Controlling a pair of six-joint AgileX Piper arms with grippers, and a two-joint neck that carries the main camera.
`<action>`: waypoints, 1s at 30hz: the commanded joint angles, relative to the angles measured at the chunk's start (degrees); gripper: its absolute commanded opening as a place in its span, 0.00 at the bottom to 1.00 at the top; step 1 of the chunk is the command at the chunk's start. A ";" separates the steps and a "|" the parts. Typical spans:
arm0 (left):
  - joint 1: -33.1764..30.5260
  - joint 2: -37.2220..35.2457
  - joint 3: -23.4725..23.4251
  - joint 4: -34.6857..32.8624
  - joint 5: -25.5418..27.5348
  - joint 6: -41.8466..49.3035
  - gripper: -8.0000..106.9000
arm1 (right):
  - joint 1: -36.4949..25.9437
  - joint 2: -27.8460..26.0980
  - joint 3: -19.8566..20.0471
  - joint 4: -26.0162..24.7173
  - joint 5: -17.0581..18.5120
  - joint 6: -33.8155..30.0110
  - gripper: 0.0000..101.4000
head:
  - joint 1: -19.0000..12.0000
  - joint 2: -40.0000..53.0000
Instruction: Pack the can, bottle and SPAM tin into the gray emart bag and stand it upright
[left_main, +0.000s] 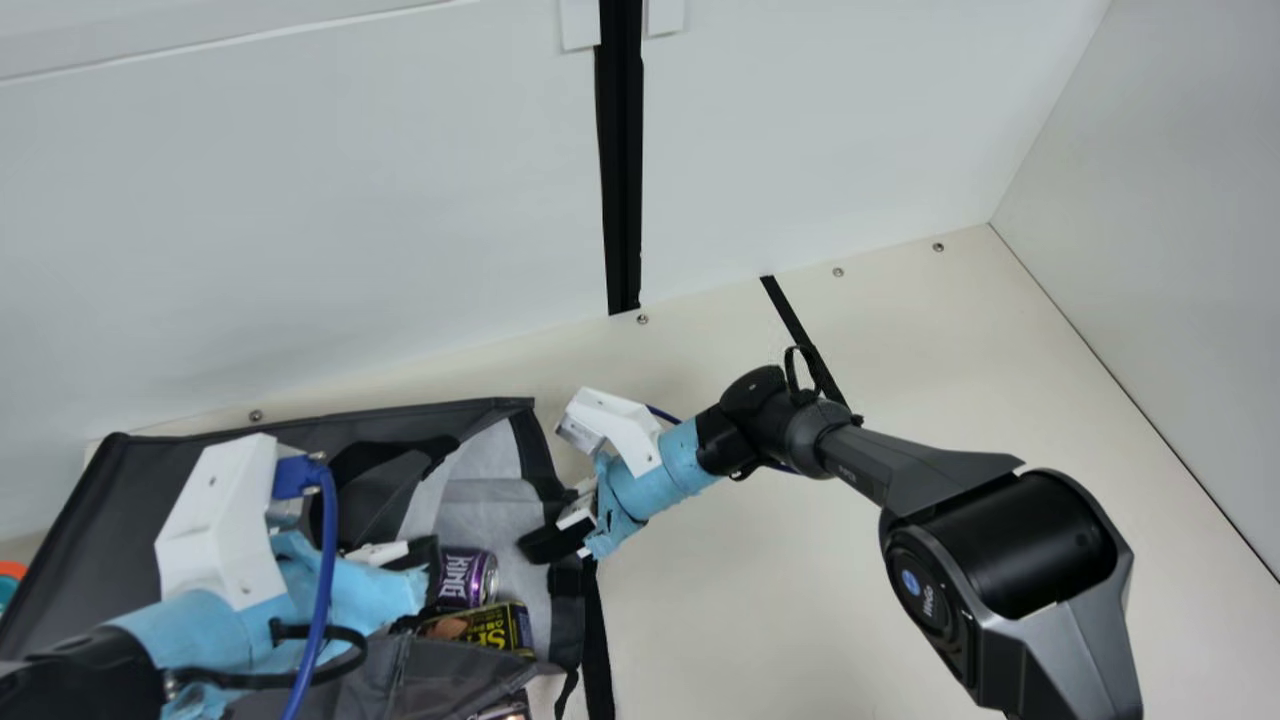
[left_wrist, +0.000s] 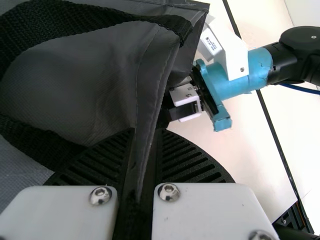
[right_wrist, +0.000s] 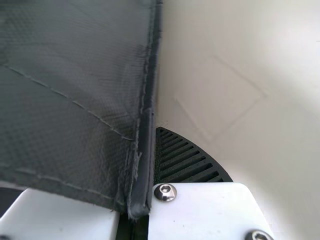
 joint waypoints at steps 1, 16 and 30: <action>0.00 0.00 0.00 0.00 0.00 0.00 0.00 | -0.50 -0.72 0.68 1.25 1.29 0.10 0.00 | -1.30 -0.05; 0.07 -1.36 1.00 -0.14 0.12 0.23 0.00 | -1.36 -9.94 9.22 11.62 4.96 0.67 0.00 | -1.30 -0.05; 0.82 -3.67 -1.66 -1.01 0.36 4.72 0.00 | -2.74 -23.14 16.82 18.76 4.96 3.98 0.00 | -1.30 -0.05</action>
